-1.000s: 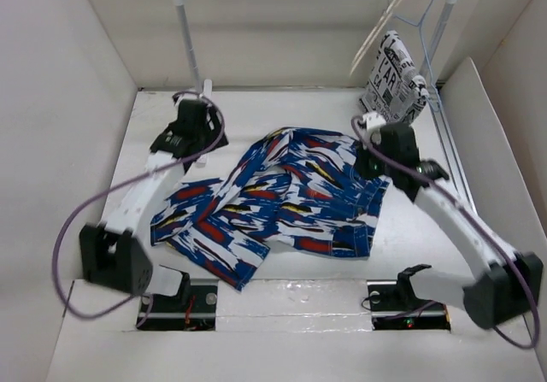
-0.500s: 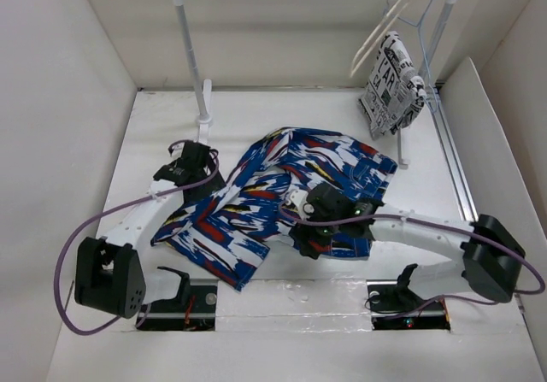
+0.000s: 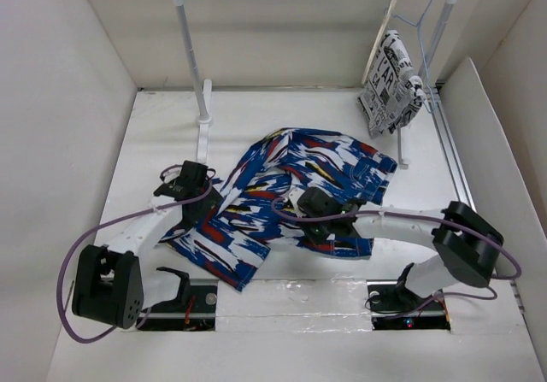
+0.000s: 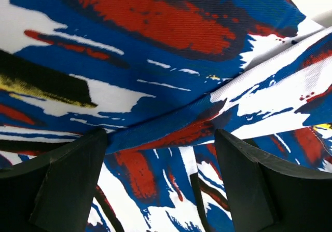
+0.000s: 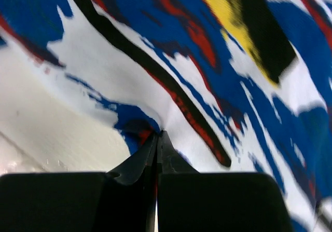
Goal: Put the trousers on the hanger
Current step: Flatten out the trousers at the center of the board.
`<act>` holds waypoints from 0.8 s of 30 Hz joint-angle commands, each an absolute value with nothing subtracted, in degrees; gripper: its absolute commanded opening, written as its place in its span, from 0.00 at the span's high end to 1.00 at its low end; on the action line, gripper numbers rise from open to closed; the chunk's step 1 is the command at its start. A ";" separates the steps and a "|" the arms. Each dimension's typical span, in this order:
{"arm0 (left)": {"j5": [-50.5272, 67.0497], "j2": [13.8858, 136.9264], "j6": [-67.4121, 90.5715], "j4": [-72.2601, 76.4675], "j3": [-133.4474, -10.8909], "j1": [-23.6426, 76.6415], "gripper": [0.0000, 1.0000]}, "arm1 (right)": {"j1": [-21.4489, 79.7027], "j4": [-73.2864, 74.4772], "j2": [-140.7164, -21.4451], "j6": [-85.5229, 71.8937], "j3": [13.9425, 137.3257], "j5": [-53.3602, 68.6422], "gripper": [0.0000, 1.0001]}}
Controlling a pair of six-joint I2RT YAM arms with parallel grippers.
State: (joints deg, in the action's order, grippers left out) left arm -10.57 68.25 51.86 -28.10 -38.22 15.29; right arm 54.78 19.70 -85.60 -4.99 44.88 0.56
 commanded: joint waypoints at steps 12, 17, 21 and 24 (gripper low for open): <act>-9.51 60.90 54.23 -29.97 -34.54 17.67 0.40 | 45.09 34.37 -55.02 -16.10 35.68 -6.16 0.76; -3.87 60.65 52.03 -30.14 -35.07 19.86 0.48 | 45.09 34.45 -59.67 -11.87 41.39 -5.18 0.24; -1.85 58.80 49.93 -32.16 -36.91 23.90 0.46 | 45.09 31.56 -63.71 -7.83 45.17 -3.43 0.26; -0.44 61.68 49.13 -35.58 -37.96 27.15 0.40 | 45.78 28.57 -67.22 -7.65 46.57 -1.06 0.27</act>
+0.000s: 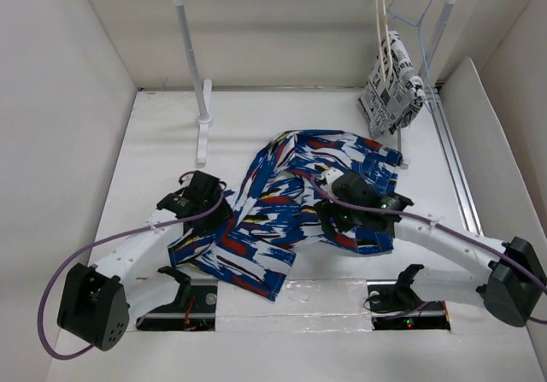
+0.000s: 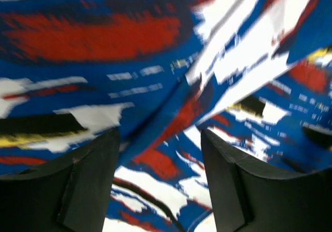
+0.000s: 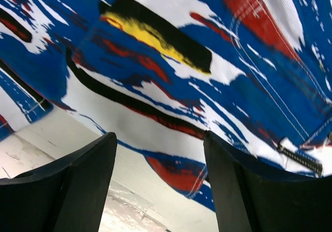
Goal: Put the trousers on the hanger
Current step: Flatten out the trousers at the center of the board.
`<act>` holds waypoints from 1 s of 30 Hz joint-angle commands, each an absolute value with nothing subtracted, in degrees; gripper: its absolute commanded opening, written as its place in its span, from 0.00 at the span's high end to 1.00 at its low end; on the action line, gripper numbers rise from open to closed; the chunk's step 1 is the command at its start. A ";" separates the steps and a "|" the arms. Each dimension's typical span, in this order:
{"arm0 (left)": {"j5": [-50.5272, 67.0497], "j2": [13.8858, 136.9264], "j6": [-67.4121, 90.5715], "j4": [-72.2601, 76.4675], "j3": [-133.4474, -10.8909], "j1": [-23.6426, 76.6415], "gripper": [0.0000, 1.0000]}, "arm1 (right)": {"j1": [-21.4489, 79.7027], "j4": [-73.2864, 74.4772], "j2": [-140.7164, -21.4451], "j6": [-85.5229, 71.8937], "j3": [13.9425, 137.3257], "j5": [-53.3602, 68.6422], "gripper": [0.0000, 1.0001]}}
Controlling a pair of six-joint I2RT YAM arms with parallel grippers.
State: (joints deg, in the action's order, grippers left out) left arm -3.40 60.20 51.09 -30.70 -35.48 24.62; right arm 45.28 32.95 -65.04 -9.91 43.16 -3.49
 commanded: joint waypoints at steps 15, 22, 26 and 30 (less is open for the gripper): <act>-9.21 66.01 49.40 -41.03 -45.07 27.86 1.00 | 47.46 26.63 -67.85 -5.54 48.43 -1.76 0.27; -21.44 59.24 44.94 -53.87 -63.68 27.86 1.00 | 46.32 27.25 -66.62 -4.49 48.08 -2.02 0.27; -22.58 67.37 33.16 -46.88 -69.86 18.39 1.00 | 44.30 26.89 -67.50 -2.29 49.13 -1.23 0.26; -19.97 82.40 23.65 -34.99 -80.63 7.77 1.00 | 42.72 28.39 -69.08 -0.70 52.47 -0.79 0.26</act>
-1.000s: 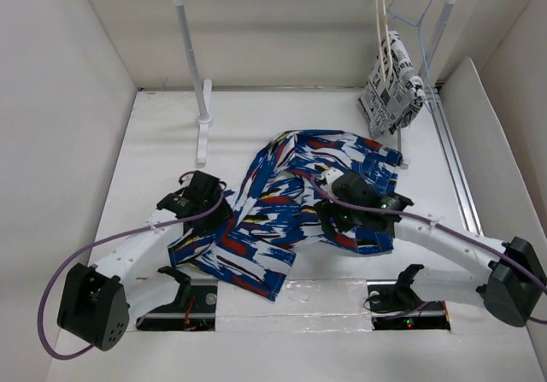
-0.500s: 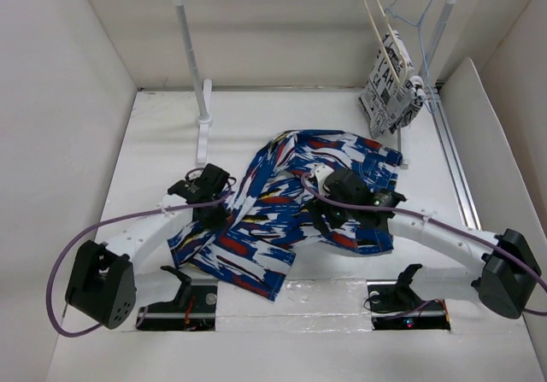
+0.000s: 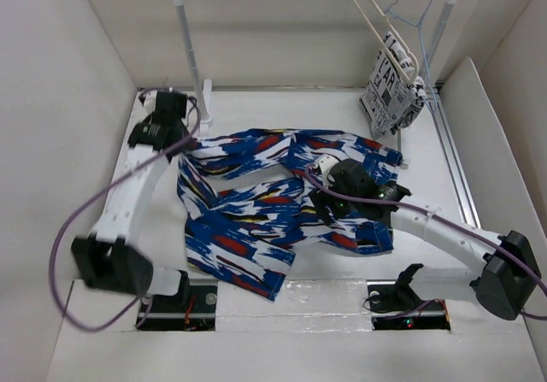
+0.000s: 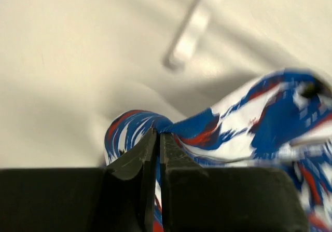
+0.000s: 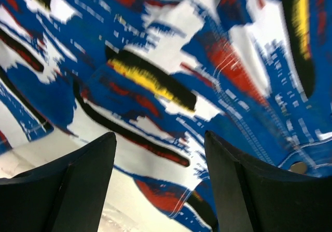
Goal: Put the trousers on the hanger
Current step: Flatten out the trousers at the center of the board.
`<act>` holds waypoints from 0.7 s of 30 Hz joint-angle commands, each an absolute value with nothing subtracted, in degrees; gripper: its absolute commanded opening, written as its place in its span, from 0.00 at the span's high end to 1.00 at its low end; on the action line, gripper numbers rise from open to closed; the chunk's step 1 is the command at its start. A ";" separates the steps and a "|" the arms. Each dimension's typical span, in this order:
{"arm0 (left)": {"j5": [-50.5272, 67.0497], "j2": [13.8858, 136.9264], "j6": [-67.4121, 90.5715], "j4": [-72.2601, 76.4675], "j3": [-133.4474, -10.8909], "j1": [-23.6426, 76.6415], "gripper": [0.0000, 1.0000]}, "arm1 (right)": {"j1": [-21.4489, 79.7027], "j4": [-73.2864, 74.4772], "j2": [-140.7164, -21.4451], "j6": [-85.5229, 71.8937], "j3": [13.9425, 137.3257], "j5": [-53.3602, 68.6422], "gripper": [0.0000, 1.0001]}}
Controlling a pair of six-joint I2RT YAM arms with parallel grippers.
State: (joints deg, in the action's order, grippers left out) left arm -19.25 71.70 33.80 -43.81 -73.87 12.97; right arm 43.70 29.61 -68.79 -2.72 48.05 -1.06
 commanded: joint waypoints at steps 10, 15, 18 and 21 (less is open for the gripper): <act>-14.42 114.39 20.65 -44.61 -112.27 -5.45 0.01 | 42.71 30.24 -65.83 -1.05 52.04 -0.44 0.10; -16.44 97.67 22.15 -32.10 -86.30 -5.45 0.09 | 43.24 27.60 -64.16 -1.85 49.75 3.77 0.85; -14.86 93.08 21.97 -29.18 -75.96 -4.67 0.31 | 44.38 26.46 -64.77 -1.67 49.22 4.13 1.00; -14.95 93.43 22.85 -26.03 -69.90 -3.08 0.29 | 44.38 25.49 -66.09 -0.97 48.95 4.66 0.89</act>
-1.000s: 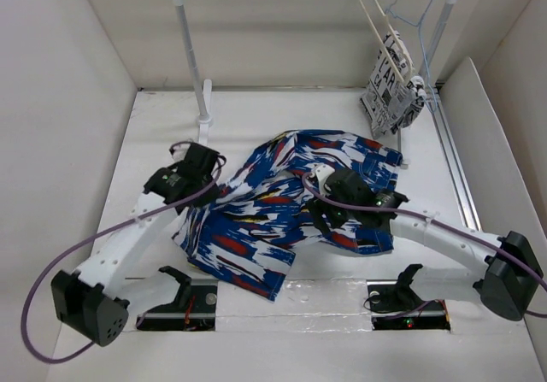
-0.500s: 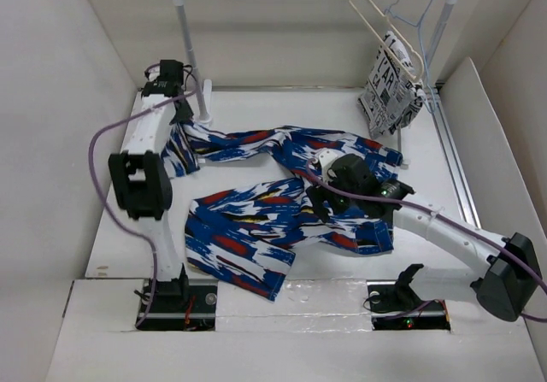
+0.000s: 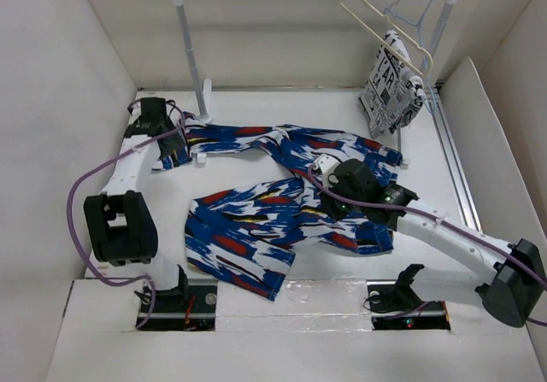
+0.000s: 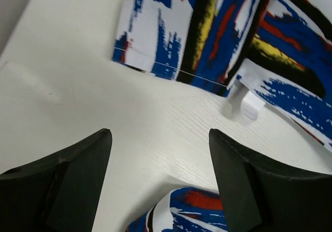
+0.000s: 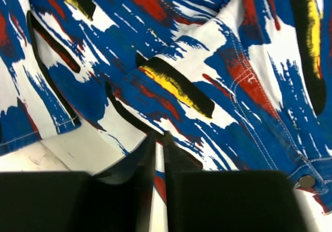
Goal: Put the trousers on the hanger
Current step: Flatten out the trousers at the center of the board.
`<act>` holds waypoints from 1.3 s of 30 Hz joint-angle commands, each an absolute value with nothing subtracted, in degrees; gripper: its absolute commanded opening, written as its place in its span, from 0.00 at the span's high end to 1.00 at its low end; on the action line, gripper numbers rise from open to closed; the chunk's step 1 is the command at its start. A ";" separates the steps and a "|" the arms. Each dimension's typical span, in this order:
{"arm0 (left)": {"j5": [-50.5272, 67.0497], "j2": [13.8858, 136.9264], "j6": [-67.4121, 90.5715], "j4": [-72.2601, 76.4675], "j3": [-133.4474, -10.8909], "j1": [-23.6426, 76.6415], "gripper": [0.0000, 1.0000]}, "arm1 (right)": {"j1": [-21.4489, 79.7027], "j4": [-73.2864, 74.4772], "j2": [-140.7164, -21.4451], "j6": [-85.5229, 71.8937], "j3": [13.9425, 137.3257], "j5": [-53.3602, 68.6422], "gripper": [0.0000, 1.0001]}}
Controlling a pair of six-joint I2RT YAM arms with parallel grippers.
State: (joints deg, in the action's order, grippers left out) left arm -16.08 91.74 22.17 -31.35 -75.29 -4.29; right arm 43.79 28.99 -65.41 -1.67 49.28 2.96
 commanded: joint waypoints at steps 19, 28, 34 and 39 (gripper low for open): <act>-10.81 111.43 15.55 -18.28 -80.24 1.32 0.45 | 45.44 22.68 -69.52 -1.85 47.20 6.42 0.61; -16.08 115.93 18.28 -20.30 -79.98 1.32 0.69 | 45.44 23.90 -70.31 -0.70 48.87 4.48 0.60; -18.02 111.45 20.48 -18.55 -76.21 1.32 0.57 | 44.91 23.29 -70.93 1.49 48.87 5.36 0.60; -18.45 114.33 19.78 -20.47 -78.13 1.32 0.63 | 44.38 23.38 -71.10 1.84 49.13 5.97 0.60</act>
